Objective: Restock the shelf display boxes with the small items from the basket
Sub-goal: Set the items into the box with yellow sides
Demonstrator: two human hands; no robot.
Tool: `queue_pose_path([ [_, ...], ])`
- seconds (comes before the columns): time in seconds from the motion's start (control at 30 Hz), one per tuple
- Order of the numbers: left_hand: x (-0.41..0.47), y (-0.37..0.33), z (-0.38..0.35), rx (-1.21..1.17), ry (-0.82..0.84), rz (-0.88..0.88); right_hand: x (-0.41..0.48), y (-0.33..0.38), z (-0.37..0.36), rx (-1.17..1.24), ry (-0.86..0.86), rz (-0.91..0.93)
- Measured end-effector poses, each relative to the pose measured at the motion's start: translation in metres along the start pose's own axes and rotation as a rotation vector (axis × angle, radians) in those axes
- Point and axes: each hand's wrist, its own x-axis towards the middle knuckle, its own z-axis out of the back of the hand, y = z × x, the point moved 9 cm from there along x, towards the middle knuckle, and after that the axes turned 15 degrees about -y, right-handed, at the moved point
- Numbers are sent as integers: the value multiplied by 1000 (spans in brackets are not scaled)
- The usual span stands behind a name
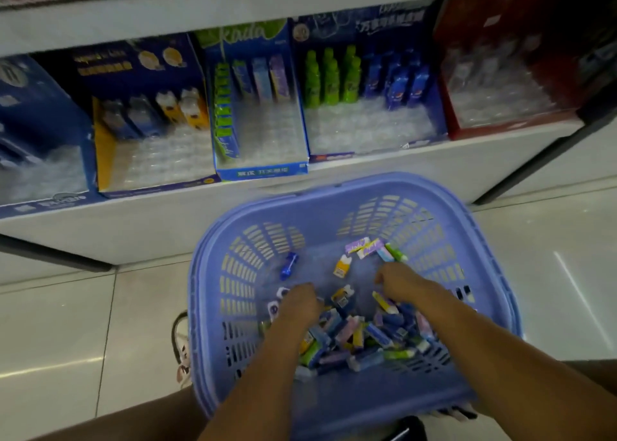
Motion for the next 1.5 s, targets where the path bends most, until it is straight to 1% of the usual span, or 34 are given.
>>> queue_pose_path([
  [0.07,1,8,-8,42,-11,46,13,-5,-4,23,-6,-39],
  [0.1,2,11,-13,36,-8,66,16,-7,-10,1,25,-52],
  [0.13,2,14,-16,24,-5,84,19,-8,-17,-41,75,-64],
  [0.23,8,18,-17,4,-24,101,28,-8,-38,-227,117,-32],
  [0.27,11,19,-17,-17,-32,111,28,-5,-46,-265,163,-27],
  [0.37,13,21,-14,-71,-20,156,23,2,-69,-264,339,-60],
  [0.4,14,20,-10,-104,-18,163,20,5,-70,-248,364,-49],
  [0.43,16,18,-4,-175,-33,171,19,10,-65,-215,349,-16],
  [0.47,19,16,4,-260,-50,186,20,16,-56,-154,286,39],
  [0.5,21,15,12,-357,-60,224,21,22,-43,-33,217,82],
  [0.57,21,12,25,-642,-19,358,16,29,-11,413,132,59],
  [0.6,18,5,32,-808,20,404,10,32,7,635,124,41],
  [0.63,15,-3,41,-931,52,416,3,37,23,808,130,34],
  [0.7,6,-19,62,-1039,93,384,-9,48,51,1053,157,60],
  [0.8,-9,-36,97,-1114,97,301,-30,65,84,1255,196,119],
  [0.87,-19,-47,121,-1145,81,235,-43,75,108,1304,144,167],
  [1.03,-54,-59,172,-1125,8,-50,-76,107,174,1462,-107,324],
  [1.1,-67,-55,189,-1194,-50,-92,-88,123,193,1451,-175,414],
  [1.17,-74,-50,203,-1354,-54,-58,-99,138,207,1402,-196,503],
  [1.27,-78,-50,214,-1702,82,54,-114,158,223,1304,-171,624],
  [1.3,-79,-50,215,-1756,113,84,-116,161,229,1266,-199,639],
  [1.4,-79,-49,214,-1723,113,120,-111,162,253,1239,-421,623],
  [1.5,-76,-46,214,-1690,68,158,-95,156,282,1228,-647,550],
])
